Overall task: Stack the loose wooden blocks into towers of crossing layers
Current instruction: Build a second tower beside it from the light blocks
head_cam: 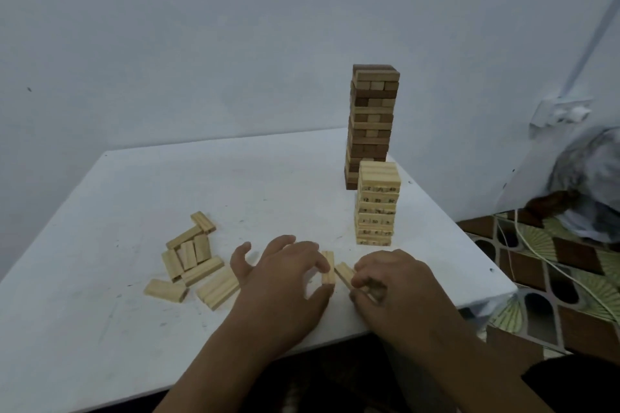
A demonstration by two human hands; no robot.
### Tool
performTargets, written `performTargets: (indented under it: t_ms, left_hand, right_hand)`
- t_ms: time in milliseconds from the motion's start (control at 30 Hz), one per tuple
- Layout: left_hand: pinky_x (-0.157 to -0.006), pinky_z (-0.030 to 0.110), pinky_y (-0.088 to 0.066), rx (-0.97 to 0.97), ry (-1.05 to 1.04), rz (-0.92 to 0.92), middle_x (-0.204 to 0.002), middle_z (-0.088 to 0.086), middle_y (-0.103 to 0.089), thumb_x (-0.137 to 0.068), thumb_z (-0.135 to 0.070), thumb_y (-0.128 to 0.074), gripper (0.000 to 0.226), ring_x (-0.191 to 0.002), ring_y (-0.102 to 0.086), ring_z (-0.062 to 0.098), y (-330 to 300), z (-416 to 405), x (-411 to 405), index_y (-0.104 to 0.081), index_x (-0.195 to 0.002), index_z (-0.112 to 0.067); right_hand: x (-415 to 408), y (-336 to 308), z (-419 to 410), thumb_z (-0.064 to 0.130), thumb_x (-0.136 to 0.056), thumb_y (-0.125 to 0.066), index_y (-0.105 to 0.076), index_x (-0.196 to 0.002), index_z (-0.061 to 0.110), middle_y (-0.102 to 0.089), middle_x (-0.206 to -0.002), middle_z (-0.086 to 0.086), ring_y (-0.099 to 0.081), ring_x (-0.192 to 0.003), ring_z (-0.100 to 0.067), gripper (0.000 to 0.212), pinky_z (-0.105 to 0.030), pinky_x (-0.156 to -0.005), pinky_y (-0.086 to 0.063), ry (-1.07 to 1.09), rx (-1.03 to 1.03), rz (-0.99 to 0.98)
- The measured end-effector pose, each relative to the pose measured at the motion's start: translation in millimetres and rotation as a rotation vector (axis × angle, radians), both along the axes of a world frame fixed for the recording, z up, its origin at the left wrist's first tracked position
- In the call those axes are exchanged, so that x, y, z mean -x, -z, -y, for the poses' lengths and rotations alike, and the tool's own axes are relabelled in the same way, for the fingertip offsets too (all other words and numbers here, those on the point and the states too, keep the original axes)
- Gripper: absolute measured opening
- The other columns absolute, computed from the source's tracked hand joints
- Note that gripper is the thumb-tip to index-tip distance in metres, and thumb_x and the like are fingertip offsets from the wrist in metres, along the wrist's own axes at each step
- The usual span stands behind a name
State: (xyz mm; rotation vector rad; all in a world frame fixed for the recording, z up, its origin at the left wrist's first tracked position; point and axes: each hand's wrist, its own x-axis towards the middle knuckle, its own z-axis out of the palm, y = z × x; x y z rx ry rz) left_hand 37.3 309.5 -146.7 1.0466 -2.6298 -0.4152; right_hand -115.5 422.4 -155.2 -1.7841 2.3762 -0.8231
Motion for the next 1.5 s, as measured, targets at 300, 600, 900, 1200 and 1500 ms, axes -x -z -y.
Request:
performTargets:
  t_ms: [300,600,900,1200,1500]
  left_hand:
    - [-0.110,0.041,0.010,0.032,0.036,-0.046,-0.114,-0.045,-0.043,-0.083,-0.055,-0.064,0.020,-0.138,-0.021,-0.012,5.7,1.0,1.1,-0.053,-0.095,-0.043]
    - [-0.115,0.037,0.008,-0.014,0.146,-0.042,-0.121,-0.038,-0.044,-0.078,-0.054,-0.063,0.051,-0.129,-0.024,-0.016,0.5,6.2,-2.2,-0.033,-0.119,-0.051]
    - [-0.110,0.028,-0.004,-0.104,0.203,-0.103,-0.118,-0.039,-0.054,-0.075,-0.052,-0.074,0.073,-0.122,-0.031,-0.021,-0.7,14.0,3.9,-0.022,-0.126,-0.059]
    - [-0.098,0.028,-0.019,-0.180,0.260,-0.103,-0.117,-0.042,-0.054,-0.075,-0.052,-0.076,0.069,-0.119,-0.036,-0.016,-4.1,20.4,8.3,-0.028,-0.124,-0.057]
    - [-0.096,0.021,-0.028,-0.155,0.271,-0.199,-0.119,-0.044,-0.047,-0.075,-0.046,-0.081,0.070,-0.115,-0.029,-0.024,-35.3,20.5,11.3,-0.031,-0.123,-0.057]
  right_hand:
    - [-2.2,2.9,-1.0,0.039,-0.084,-0.071,-0.076,-0.094,0.022,-0.068,-0.102,0.011,-0.055,-0.098,-0.009,0.021,-0.022,-0.087,-0.044,-0.007,0.054,0.069]
    - [29.0,-9.8,-8.0,0.050,-0.062,-0.086,-0.064,-0.114,0.047,-0.051,-0.118,0.040,-0.039,-0.119,0.017,0.056,-0.001,-0.093,-0.027,-0.141,-0.077,0.220]
    - [36.4,-4.2,7.6,0.048,-0.066,-0.085,-0.060,-0.112,0.054,-0.058,-0.115,0.031,-0.046,-0.107,0.014,0.053,-0.004,-0.078,-0.036,-0.149,-0.079,0.216]
    - [32.6,-5.0,13.3,0.045,-0.065,-0.085,-0.058,-0.099,0.056,-0.060,-0.100,0.035,-0.055,-0.097,0.003,0.045,-0.008,-0.076,-0.044,-0.206,-0.002,0.221]
    - [39.4,-38.8,7.1,0.043,-0.063,-0.089,-0.059,-0.108,0.051,-0.062,-0.104,0.034,-0.058,-0.102,0.005,0.055,-0.009,-0.080,-0.046,-0.185,0.184,0.182]
